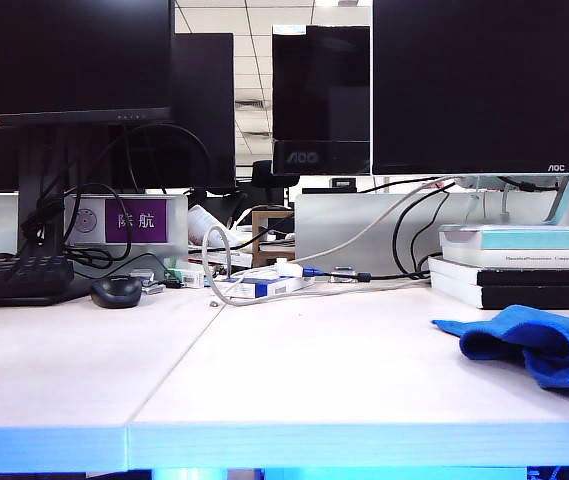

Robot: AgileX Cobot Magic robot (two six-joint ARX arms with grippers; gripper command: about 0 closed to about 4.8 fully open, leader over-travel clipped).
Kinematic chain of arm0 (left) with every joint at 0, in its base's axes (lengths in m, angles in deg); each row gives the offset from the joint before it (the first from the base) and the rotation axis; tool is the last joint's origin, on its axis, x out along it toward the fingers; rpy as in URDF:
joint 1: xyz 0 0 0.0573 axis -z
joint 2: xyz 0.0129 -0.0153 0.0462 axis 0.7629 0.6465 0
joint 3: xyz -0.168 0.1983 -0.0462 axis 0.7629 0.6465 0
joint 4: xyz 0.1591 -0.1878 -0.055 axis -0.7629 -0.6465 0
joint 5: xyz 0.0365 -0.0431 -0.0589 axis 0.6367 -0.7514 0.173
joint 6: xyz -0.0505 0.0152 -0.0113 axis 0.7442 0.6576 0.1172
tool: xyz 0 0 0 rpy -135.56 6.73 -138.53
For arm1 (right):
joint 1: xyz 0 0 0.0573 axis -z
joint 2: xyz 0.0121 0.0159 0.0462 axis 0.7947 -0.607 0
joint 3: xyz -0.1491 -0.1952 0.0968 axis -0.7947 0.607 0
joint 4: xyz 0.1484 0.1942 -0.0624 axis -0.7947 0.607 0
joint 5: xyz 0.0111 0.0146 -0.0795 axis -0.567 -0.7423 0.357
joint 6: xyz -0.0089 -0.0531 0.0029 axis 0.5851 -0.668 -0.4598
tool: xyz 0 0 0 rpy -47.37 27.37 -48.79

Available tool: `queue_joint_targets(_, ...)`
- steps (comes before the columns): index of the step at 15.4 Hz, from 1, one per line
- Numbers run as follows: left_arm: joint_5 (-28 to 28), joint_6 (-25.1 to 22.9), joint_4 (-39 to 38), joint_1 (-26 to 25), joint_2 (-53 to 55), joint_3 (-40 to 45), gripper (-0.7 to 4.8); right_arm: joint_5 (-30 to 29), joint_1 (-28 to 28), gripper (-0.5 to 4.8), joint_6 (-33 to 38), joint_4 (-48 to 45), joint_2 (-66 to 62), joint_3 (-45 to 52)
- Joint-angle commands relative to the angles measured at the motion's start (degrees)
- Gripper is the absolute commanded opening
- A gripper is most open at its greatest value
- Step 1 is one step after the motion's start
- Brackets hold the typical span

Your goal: Wipe the table from left to right using the rag.

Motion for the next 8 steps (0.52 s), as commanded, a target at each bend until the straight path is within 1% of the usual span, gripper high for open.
queue_joint_targets(1,0.42,0.13,-0.74,0.0,-0.11,0.07,-0.03,-10.23,7.65,0.23,0.35,3.08,5.4,0.42)
queue_joint_targets(2,0.37,0.13,-0.74,0.0,-0.11,0.07,-0.03,-13.29,11.1,0.23,1.09,3.89,8.0,0.42)
queue_joint_targets(3,0.39,0.15,-0.74,0.02,-0.11,0.07,-0.03,-15.04,13.75,0.23,1.97,3.52,9.09,0.42)
queue_joint_targets(4,0.39,0.13,-0.72,0.02,-0.11,0.07,-0.03,-19.32,17.27,0.23,3.04,4.66,9.14,0.42)
queue_joint_targets(6,0.39,0.15,-0.7,0.02,-0.11,0.07,-0.03,-21.0,19.89,0.23,3.65,4.79,9.14,0.42)
queue_joint_targets(8,0.39,0.15,-0.72,0.02,-0.09,0.07,-0.03,-20.13,20.17,0.23,3.65,4.79,9.14,0.42)
